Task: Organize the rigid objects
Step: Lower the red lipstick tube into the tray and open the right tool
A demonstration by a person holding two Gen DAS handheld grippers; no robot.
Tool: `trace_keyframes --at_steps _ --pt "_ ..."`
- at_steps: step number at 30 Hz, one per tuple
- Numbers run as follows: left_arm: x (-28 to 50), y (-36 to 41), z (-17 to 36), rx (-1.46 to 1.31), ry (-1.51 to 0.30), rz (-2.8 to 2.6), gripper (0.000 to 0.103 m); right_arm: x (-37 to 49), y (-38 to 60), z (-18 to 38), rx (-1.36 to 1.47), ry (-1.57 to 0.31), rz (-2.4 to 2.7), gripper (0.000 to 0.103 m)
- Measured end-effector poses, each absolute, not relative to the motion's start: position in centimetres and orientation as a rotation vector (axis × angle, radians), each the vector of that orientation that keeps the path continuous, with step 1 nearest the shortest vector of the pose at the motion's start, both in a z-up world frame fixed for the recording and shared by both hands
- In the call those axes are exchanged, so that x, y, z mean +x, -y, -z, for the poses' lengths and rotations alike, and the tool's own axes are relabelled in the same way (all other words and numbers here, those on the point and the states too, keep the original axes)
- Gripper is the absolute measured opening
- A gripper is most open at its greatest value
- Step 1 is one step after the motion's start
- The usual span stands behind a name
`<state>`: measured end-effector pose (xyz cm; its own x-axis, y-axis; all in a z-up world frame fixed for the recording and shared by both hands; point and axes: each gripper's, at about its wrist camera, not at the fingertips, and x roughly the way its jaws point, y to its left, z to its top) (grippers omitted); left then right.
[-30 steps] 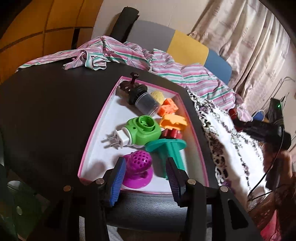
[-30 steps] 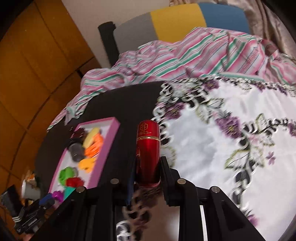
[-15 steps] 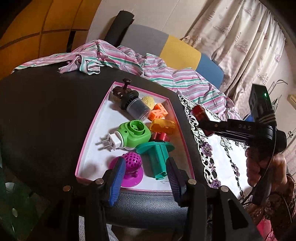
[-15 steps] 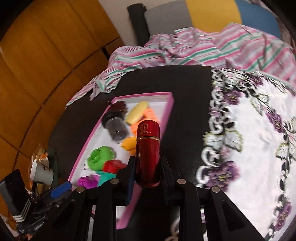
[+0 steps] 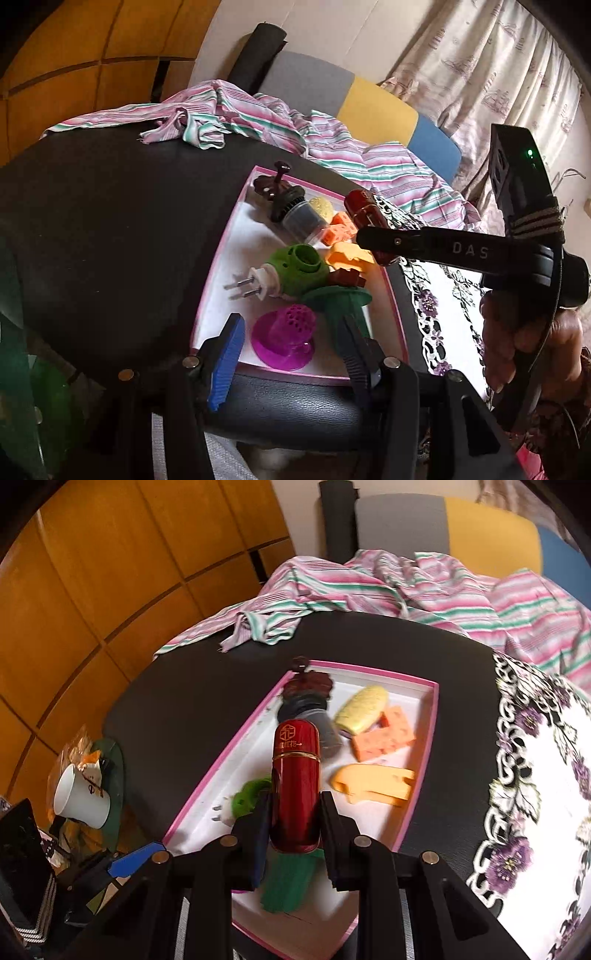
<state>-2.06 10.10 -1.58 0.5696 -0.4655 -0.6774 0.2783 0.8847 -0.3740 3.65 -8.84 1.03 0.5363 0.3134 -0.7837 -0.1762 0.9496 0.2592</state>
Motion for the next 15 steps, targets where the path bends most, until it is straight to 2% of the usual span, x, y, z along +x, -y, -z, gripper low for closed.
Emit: trace_keyframes --at_steps 5,15 --pt "-2.3 -10.8 1.3 -0.234 -0.843 0.404 0.057 4.3 7.5 -0.6 0.173 -0.984 -0.316 0.026" --pt "-2.7 -10.9 0.5 -0.159 -0.817 0.34 0.058 7.3 5.7 1.6 0.271 -1.062 -0.288 0.026"
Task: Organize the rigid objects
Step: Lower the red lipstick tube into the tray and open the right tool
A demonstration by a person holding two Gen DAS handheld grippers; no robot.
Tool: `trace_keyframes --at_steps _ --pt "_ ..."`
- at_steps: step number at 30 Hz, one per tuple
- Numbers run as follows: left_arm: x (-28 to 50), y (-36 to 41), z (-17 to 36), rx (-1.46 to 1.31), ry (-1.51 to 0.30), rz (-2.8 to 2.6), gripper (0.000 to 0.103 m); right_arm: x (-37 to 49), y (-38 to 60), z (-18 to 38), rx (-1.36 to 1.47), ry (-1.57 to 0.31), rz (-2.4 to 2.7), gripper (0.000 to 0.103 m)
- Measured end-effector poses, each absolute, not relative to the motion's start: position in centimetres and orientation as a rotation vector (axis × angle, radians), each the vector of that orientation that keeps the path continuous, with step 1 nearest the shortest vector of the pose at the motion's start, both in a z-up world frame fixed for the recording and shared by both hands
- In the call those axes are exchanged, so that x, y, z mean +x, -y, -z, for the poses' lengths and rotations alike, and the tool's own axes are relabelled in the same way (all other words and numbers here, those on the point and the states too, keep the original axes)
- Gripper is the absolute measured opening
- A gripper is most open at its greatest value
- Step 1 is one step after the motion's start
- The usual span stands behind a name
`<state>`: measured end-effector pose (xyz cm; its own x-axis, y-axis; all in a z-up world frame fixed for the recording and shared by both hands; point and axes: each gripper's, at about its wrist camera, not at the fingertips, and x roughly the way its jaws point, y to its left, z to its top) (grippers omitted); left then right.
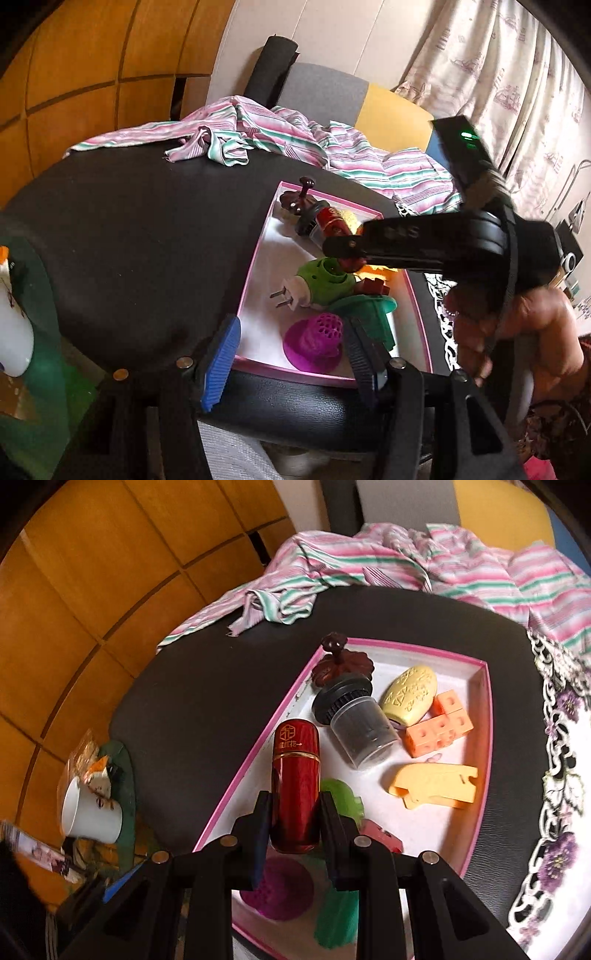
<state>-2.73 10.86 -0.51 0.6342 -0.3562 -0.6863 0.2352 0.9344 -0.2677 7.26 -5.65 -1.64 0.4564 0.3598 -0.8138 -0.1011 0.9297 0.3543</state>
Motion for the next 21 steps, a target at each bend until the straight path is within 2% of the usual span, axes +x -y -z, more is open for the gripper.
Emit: trace_keyframes --at_steps 9,17,21 --pt "-3.0 -10.9 0.1 -0.067 -0.794 0.233 0.058 11.1 4.4 3.1 0.347 -1.082 -0.216 0.026" --pt "-3.0 -11.7 0.0 -0.099 -0.794 0.206 0.058 11.9 3.9 4.1 0.331 -1.115 -0.243 0.025" --pt "-3.1 -11.9 -0.4 -0.104 -0.775 0.193 0.058 10.2 4.4 2.9 0.316 -1.109 -0.284 0.03"
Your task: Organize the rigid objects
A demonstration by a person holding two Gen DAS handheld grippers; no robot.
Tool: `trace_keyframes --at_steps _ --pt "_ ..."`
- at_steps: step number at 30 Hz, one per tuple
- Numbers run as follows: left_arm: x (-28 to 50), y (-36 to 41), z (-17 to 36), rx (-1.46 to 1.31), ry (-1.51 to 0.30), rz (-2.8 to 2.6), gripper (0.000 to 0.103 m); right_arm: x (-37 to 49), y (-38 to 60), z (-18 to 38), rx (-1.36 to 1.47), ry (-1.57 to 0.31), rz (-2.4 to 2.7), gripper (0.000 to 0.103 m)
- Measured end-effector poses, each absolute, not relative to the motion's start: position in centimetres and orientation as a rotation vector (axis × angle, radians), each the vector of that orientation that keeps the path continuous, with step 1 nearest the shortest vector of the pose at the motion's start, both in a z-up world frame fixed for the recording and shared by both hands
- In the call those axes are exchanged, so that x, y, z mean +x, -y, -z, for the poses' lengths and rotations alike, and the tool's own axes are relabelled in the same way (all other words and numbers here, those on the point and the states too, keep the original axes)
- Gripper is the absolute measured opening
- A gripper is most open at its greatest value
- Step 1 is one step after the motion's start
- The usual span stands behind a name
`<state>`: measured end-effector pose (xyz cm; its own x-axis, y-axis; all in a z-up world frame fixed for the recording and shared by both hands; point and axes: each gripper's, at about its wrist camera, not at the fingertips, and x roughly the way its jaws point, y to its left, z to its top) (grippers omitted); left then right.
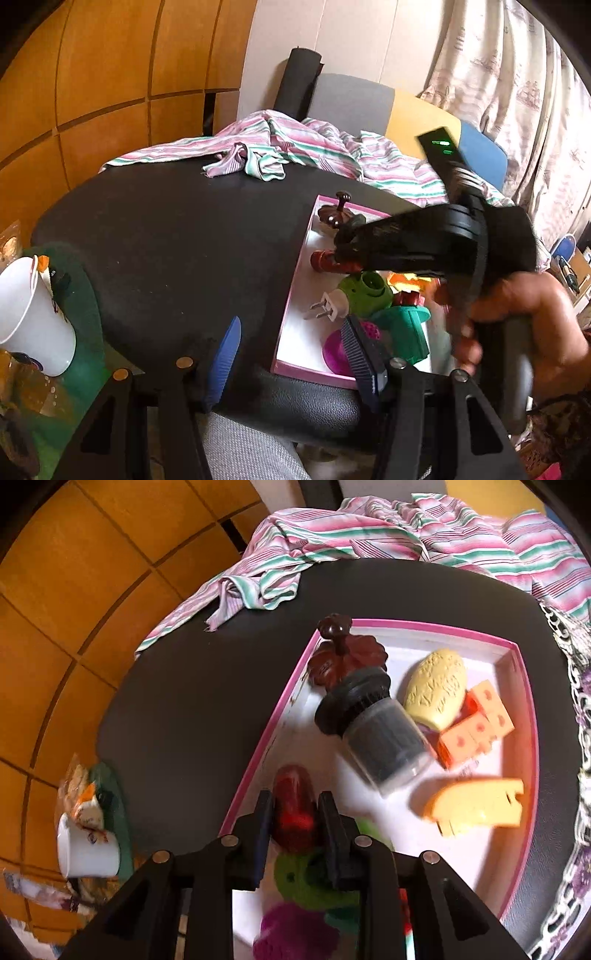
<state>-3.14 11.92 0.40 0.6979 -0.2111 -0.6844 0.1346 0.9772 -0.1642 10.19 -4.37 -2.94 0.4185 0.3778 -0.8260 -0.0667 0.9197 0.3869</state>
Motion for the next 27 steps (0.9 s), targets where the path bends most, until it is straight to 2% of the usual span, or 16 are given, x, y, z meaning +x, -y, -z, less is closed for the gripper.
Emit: trace_keyframes --at_steps 4,9,16,19,22,27 --pt "-3.3 -11.7 -0.5 -0.114 -0.77 0.19 0.058 8.9 4.0 2.2 0.144 -1.099 -0.228 0.031" --pt "-3.4 -11.3 -0.7 -0.093 -0.772 0.177 0.058 10.3 4.4 3.2 0.169 -1.117 -0.177 0.016" --pt "-3.6 -11.0 -1.7 -0.033 -0.732 0.11 0.058 11.2 5.1 4.1 0.207 -1.146 -0.171 0.017" --pt "-3.0 -10.5 -1.5 -0.01 -0.741 0.084 0.058 8.9 4.8 2.6 0.145 -1.088 -0.181 0.02" --pt "-2.4 -10.0 -1.5 0.0 -0.769 0.094 0.058 6.4 4.8 1.0 0.102 -1.034 -0.169 0.028" --pt "-1.5 -9.2 -1.6 0.023 -0.803 0.083 0.058 3.4 6.0 -1.0 0.073 -0.964 -0.086 0.049"
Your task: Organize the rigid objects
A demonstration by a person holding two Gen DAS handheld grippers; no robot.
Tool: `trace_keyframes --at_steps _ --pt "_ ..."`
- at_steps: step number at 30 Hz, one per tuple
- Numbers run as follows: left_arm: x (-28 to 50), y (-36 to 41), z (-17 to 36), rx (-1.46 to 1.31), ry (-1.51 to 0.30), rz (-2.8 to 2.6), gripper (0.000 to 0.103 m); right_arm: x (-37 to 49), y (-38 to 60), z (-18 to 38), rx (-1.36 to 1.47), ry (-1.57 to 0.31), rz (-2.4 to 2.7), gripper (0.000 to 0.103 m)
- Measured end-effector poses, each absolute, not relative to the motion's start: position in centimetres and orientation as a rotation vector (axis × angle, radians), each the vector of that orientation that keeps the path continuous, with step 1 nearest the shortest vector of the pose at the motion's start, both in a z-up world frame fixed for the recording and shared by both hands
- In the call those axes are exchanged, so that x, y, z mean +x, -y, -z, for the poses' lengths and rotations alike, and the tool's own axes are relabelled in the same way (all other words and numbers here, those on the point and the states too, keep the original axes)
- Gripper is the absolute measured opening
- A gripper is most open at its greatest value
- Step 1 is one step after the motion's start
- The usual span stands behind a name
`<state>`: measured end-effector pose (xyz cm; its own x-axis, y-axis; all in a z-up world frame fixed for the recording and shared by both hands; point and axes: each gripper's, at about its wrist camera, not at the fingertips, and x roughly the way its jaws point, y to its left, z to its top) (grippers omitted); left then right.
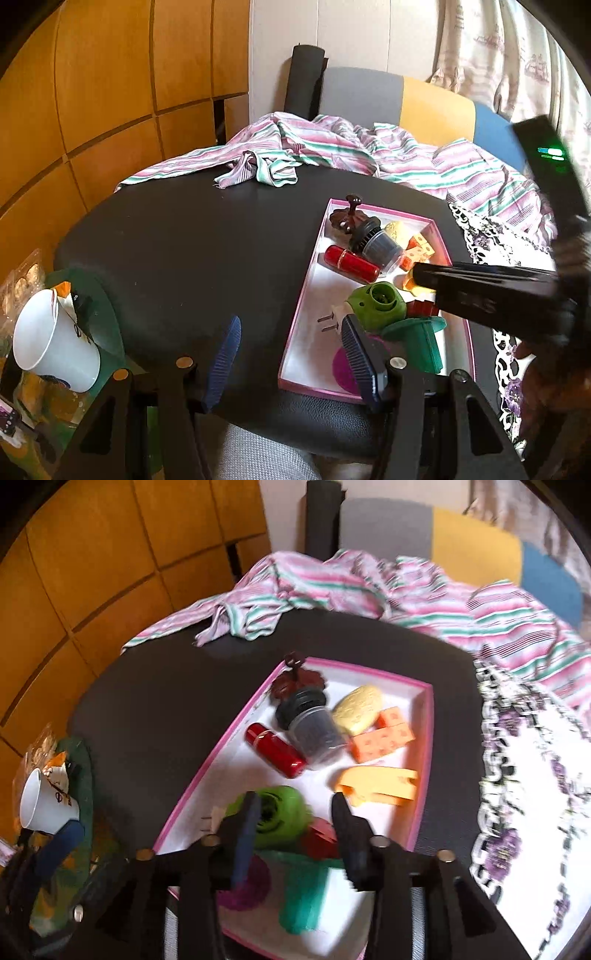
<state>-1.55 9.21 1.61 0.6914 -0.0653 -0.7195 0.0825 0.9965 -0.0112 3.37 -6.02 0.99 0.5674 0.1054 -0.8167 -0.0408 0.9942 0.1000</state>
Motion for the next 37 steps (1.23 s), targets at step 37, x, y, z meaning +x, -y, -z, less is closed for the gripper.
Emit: trace_keyframes --at_steps 37 --pt "0.9 -2.4 -3.0 0.153 -0.828 0.07 0.057 0.0 12.6 -2.5 0.196 -0.913 0.205 0.09"
